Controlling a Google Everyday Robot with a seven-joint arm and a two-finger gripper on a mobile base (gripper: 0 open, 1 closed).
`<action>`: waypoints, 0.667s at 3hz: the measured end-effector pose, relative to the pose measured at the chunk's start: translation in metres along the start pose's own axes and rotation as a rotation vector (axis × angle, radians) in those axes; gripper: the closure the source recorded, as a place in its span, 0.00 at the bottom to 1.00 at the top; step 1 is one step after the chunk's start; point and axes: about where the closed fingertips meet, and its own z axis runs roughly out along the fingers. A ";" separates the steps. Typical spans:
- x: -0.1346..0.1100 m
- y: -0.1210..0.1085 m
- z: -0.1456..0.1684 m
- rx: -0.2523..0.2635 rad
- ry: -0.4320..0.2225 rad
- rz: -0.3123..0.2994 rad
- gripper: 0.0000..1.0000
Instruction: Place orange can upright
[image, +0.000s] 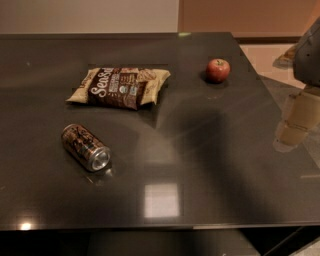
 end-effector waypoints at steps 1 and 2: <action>0.000 0.000 0.000 0.000 0.000 0.000 0.00; -0.005 0.000 0.000 -0.001 -0.004 -0.002 0.00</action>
Offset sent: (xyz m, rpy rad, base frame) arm 0.0154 0.0653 0.0006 0.0463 0.0216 0.0440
